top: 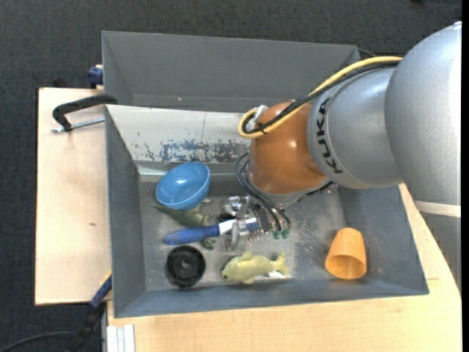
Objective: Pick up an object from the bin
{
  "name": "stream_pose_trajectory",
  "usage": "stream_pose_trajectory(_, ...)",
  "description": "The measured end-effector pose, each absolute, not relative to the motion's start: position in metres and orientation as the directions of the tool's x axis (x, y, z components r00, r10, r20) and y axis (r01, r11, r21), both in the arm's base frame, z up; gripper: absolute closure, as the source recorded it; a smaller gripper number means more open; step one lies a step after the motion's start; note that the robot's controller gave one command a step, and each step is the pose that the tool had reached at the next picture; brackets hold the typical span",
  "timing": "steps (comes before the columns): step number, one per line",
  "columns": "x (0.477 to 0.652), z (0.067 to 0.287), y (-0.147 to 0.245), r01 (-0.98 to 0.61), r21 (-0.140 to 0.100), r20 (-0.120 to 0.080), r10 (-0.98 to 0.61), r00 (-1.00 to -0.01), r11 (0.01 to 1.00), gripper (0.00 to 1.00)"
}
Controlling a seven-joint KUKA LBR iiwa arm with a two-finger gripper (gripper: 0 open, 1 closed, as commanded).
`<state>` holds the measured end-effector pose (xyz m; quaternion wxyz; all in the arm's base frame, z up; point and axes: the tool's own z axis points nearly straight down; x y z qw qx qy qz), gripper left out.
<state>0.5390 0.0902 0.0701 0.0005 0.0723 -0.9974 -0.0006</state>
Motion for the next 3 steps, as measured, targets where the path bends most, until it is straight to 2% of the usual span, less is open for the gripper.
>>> stream_pose_trajectory(1,0.496,0.072,0.040,-0.598,-0.006,-0.011,-0.598,-0.801,0.801,1.00)
stream_pose_trajectory(2,0.501,0.072,0.053,-0.986,-0.012,-0.011,-0.986,-0.166,0.166,1.00)
stream_pose_trajectory(3,0.513,0.224,0.080,-0.984,-0.012,-0.007,-0.984,-0.176,0.176,1.00)
